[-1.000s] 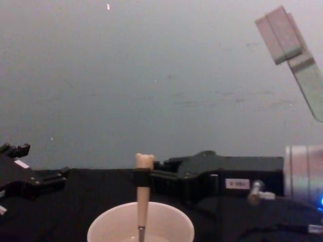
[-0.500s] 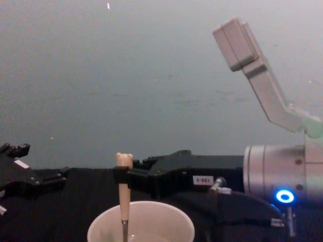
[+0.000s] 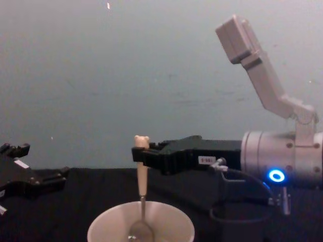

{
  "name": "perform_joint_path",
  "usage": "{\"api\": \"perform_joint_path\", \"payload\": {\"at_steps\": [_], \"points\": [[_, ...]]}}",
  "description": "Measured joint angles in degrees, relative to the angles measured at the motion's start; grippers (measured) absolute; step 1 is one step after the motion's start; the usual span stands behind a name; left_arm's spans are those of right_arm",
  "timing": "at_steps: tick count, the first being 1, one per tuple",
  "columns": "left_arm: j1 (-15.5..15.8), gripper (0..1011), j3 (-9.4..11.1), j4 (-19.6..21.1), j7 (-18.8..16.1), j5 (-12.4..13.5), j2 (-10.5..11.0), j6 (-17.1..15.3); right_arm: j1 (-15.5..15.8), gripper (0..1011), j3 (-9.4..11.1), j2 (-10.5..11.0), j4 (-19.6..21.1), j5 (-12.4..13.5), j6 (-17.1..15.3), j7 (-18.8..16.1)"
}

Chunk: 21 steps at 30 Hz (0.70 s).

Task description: Pick up the stirring spoon with one hand, stir inside the cup, then place it back in its original position.

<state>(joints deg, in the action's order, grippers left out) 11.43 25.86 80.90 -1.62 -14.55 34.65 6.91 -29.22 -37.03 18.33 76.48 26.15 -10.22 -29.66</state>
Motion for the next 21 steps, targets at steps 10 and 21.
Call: {"api": "perform_joint_path", "payload": {"at_steps": [10, 21], "points": [[0.0, 1001, 0.0, 0.0, 0.0, 0.0, 0.0, 0.0, 1.72, 211, 1.54, 3.29, 3.48, -0.21, -0.26, -1.49], [0.0, 1001, 0.0, 0.0, 0.0, 0.0, 0.0, 0.0, 5.81, 211, 1.24, 7.92, 10.86, 1.48, -1.78, -3.95]]}}
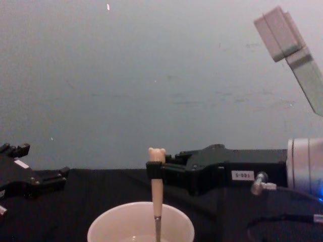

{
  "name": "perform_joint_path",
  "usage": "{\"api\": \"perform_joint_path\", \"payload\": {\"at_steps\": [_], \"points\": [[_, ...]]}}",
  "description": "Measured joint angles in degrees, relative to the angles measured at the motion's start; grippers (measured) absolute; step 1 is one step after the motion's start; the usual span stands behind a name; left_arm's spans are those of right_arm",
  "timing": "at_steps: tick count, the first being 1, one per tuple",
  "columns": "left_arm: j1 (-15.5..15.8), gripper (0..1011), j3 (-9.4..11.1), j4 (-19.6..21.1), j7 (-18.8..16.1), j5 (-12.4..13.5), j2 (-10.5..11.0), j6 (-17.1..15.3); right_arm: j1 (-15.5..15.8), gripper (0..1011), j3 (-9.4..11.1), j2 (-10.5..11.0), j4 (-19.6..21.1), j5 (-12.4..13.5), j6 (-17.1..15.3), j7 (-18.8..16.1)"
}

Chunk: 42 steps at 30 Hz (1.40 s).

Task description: Pick up the stirring spoon with one hand, stir inside the cup, then place it back in its original position.

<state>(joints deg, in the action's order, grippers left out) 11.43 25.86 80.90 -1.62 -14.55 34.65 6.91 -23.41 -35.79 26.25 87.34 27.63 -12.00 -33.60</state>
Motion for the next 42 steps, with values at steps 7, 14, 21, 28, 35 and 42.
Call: {"api": "perform_joint_path", "payload": {"at_steps": [7, 14, 21, 28, 35, 42], "points": [[0.0, 1001, 0.0, 0.0, 0.0, 0.0, 0.0, 0.0, 0.54, 211, -0.14, -0.26, 1.31, 1.37, -0.46, 0.61], [0.0, 1001, 0.0, 0.0, 0.0, 0.0, 0.0, 0.0, -0.19, 211, 0.23, -1.53, 0.73, 2.11, -0.7, 2.42], [0.0, 1001, 0.0, 0.0, 0.0, 0.0, 0.0, 0.0, -0.51, 211, 0.48, -2.12, 0.38, 2.36, -1.09, 3.89], [0.0, 1001, 0.0, 0.0, 0.0, 0.0, 0.0, 0.0, -0.29, 211, 0.83, -2.19, 0.67, 2.69, -1.58, 4.82], [0.0, 1001, 0.0, 0.0, 0.0, 0.0, 0.0, 0.0, 0.06, 211, 1.24, -2.24, 1.35, 3.16, -2.14, 5.68], [0.0, 1001, 0.0, 0.0, 0.0, 0.0, 0.0, 0.0, 0.1, 211, 1.57, -2.2, 1.68, 3.46, -2.4, 6.15]]}}
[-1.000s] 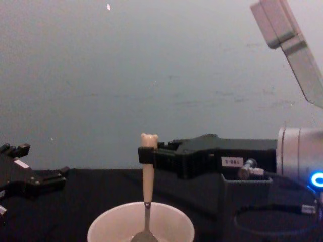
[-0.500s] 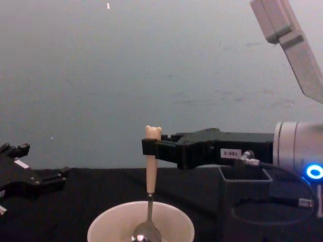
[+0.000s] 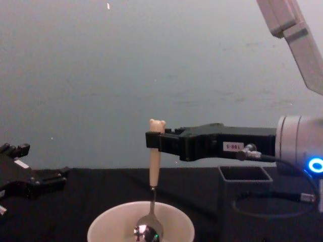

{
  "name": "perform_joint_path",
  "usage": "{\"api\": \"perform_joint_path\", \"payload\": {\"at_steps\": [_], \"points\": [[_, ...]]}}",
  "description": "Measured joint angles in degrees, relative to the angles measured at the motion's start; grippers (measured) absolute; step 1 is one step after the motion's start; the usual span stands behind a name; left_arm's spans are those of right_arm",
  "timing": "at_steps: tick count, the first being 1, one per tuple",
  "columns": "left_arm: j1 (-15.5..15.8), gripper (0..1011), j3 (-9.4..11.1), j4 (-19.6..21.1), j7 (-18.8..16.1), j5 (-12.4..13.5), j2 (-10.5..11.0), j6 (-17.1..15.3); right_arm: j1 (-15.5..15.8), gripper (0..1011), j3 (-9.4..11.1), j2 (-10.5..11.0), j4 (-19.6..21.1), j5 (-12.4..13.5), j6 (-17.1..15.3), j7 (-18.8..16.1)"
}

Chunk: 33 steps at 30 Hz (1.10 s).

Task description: Pick up the stirring spoon with one hand, stir inside the cup, then place it back in its original position.

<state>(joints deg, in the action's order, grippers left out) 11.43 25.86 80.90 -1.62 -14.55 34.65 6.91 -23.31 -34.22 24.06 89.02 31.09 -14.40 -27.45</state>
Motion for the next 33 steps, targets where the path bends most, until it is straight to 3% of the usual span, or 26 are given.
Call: {"api": "perform_joint_path", "payload": {"at_steps": [19, 33], "points": [[0.0, 1001, 0.0, 0.0, 0.0, 0.0, 0.0, 0.0, 0.7, 211, 2.78, 0.13, 2.65, 1.2, -1.72, 3.84], [0.0, 1001, 0.0, 0.0, 0.0, 0.0, 0.0, 0.0, 1.59, 211, 6.65, 1.48, 5.63, 5.05, -3.38, 6.99]]}}
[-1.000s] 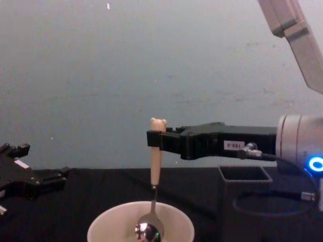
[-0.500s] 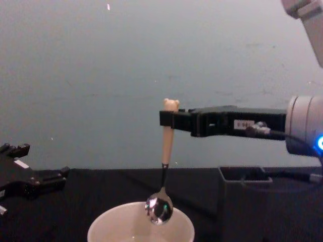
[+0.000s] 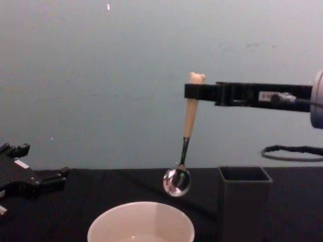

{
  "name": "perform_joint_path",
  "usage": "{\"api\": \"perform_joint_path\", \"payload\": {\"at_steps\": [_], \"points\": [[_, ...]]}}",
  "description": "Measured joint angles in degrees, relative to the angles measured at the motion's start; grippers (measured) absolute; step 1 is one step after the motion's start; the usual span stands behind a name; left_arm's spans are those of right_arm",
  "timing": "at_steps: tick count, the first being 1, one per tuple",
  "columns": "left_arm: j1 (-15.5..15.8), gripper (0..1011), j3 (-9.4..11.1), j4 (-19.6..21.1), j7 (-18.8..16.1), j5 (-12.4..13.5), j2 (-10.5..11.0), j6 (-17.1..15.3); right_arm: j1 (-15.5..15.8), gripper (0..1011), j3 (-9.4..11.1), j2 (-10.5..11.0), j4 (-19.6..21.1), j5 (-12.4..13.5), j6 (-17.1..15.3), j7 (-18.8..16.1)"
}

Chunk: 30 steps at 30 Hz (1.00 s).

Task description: Pick up the stirring spoon with one hand, stir inside the cup, then place it back in its original position.

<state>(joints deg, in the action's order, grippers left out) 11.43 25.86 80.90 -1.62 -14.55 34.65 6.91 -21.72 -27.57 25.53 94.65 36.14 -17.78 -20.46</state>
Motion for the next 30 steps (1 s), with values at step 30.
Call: {"api": "perform_joint_path", "payload": {"at_steps": [30], "points": [[0.0, 1001, 0.0, 0.0, 0.0, 0.0, 0.0, 0.0, 4.92, 211, 7.16, 6.24, 7.08, 9.29, 0.79, 5.04]]}}
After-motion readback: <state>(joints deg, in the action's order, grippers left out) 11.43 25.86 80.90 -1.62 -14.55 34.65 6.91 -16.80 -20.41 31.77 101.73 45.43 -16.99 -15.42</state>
